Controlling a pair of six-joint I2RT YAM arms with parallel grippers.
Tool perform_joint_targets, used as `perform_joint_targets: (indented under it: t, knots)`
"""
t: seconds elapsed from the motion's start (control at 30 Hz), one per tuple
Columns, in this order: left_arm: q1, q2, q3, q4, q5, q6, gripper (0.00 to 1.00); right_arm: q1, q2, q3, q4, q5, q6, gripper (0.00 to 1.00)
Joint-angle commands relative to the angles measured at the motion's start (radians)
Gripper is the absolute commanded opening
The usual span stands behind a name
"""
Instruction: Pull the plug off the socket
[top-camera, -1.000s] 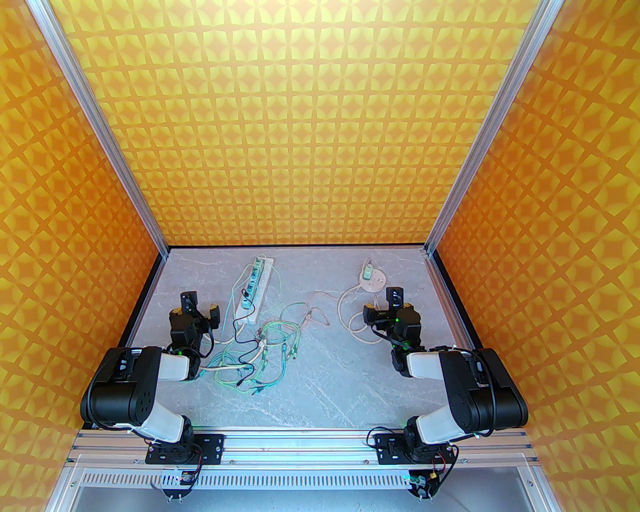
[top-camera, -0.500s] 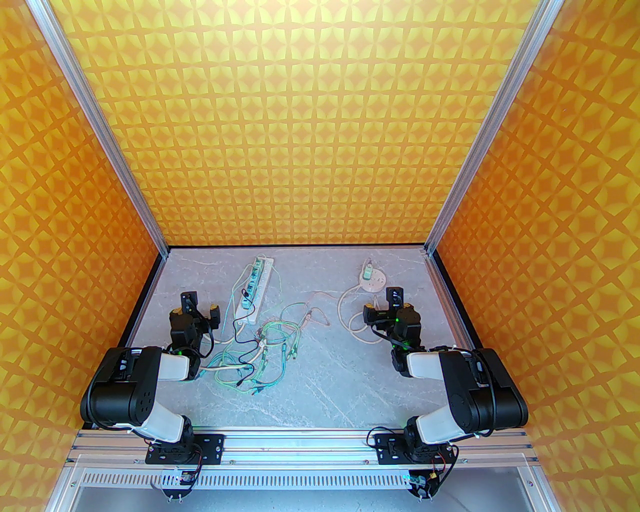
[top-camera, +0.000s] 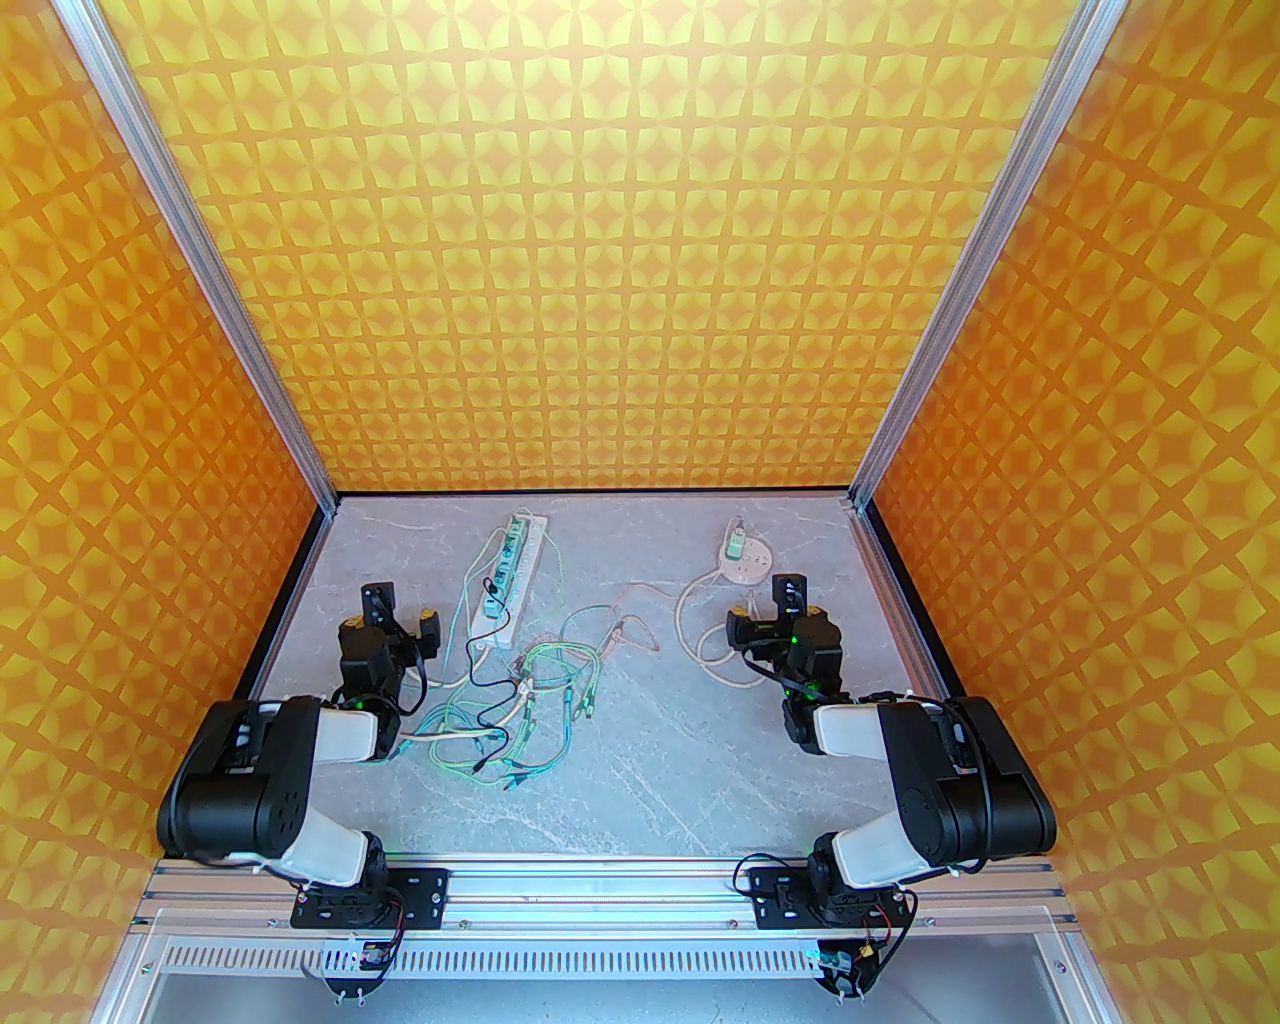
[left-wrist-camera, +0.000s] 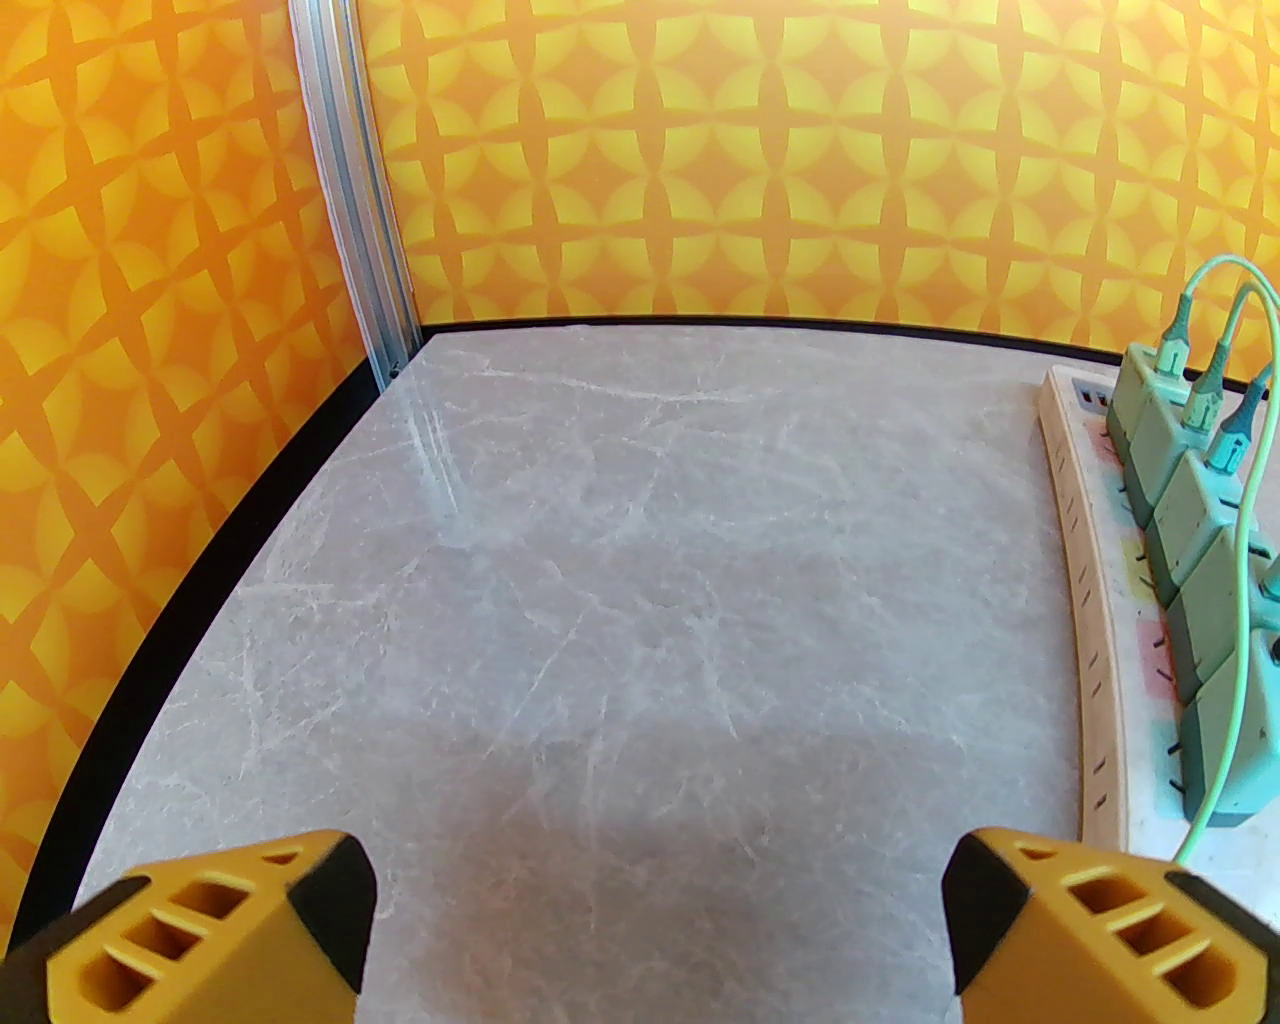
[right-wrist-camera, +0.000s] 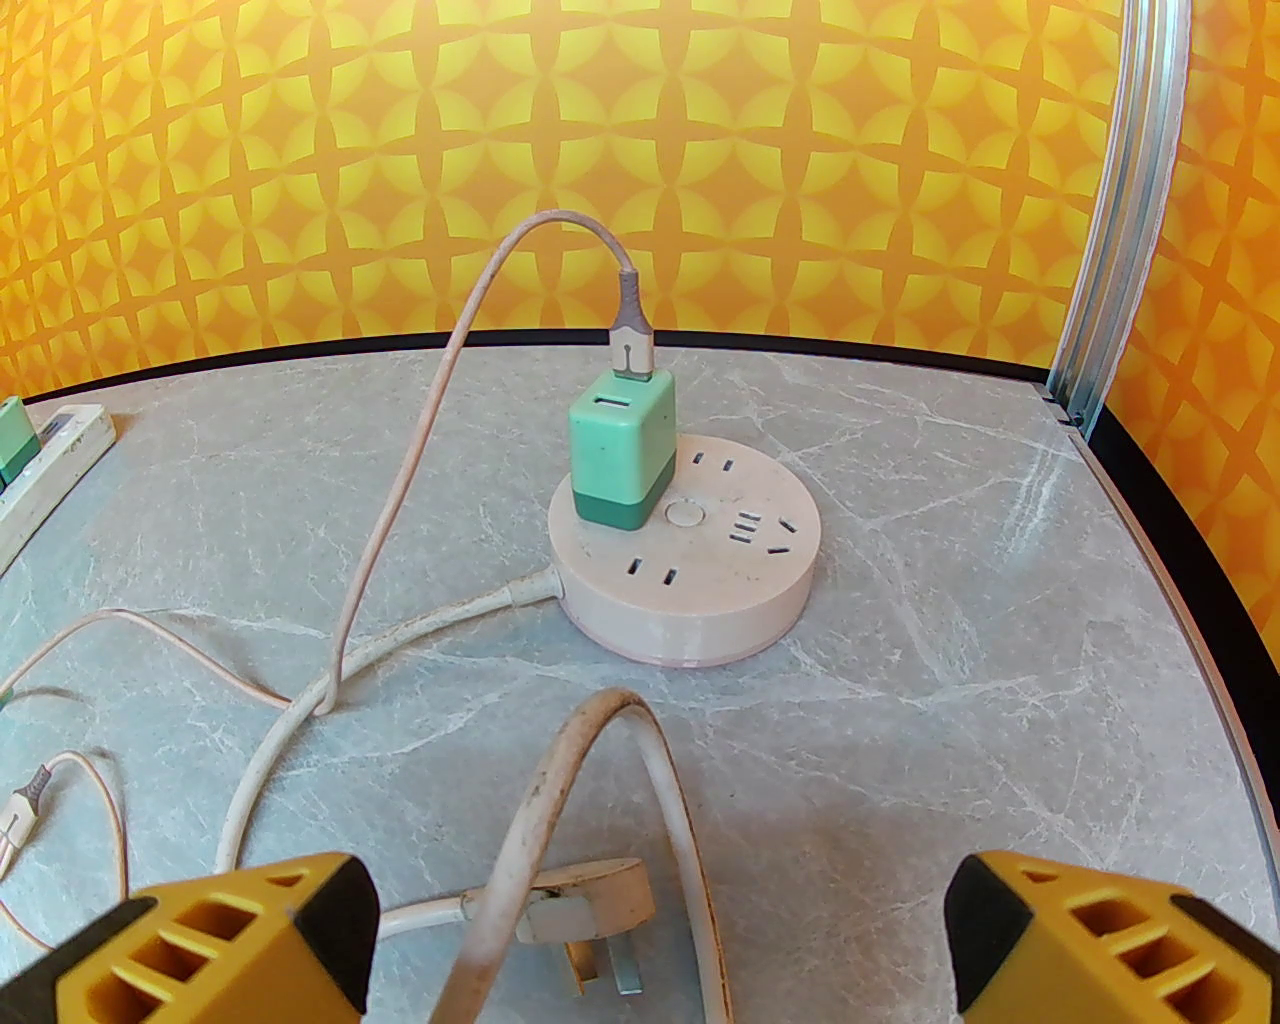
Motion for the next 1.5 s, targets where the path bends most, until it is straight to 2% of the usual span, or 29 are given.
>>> perform_joint_targets:
  t: [0.0,0.1,0.17,0.3,0.37,0.5,0.6,0.8,0.93,1.0,1.17,1.3,1.37,1.47]
  knots:
    - [0.003,-0.11,0.139,-0.302,-0.018,0.004,0.99,-0.001,-0.087,0.011,-0.059,0.052,0.019,0.98]
    - [0.006,-0.163,0.301,-0.632,-0.096,-0.091,0.99,0.0,-0.188,0.05,-0.225,0.104,0.044,0.98]
    - [0.018,-0.181,0.416,-0.837,-0.119,-0.236,0.99,0.0,-0.254,0.121,-0.412,0.223,0.156,0.98]
    - [0.021,-0.208,0.554,-1.058,-0.116,-0.466,0.99,0.0,-0.33,0.267,-0.79,0.43,0.445,0.98]
    - [0.02,-0.225,0.607,-1.16,-0.102,-0.54,0.99,0.0,-0.367,0.312,-0.893,0.43,0.517,0.99]
    - [0.016,-0.294,0.615,-1.175,0.031,-0.583,0.99,0.0,-0.444,0.348,-0.941,0.292,0.503,0.99]
    - [-0.017,-0.387,0.567,-1.124,0.099,-0.601,0.99,0.0,-0.488,0.375,-0.976,0.191,0.465,0.98]
    - [-0.17,-0.501,0.473,-1.046,0.107,-0.567,0.99,0.0,-0.457,0.503,-1.159,0.095,0.446,0.99]
    - [-0.27,-0.519,0.427,-1.026,0.107,-0.551,0.99,0.001,-0.403,0.546,-1.199,0.052,0.417,0.98]
    - [-0.321,-0.518,0.406,-1.006,0.107,-0.543,0.99,0.008,-0.369,0.569,-1.212,0.056,0.412,0.98]
    - [-0.425,-0.496,0.393,-0.994,0.101,-0.516,0.99,0.086,-0.201,0.706,-1.277,0.169,0.386,0.98]
    - [-0.482,-0.484,0.392,-0.986,0.098,-0.497,0.99,0.12,-0.026,0.856,-1.344,0.217,0.4,0.91]
    - [-0.515,-0.476,0.39,-0.977,0.097,-0.492,0.99,0.121,0.059,0.936,-1.371,0.235,0.407,0.83]
    - [-0.557,-0.458,0.406,-0.991,0.097,-0.471,0.99,0.12,0.178,1.048,-1.41,0.254,0.407,0.78]
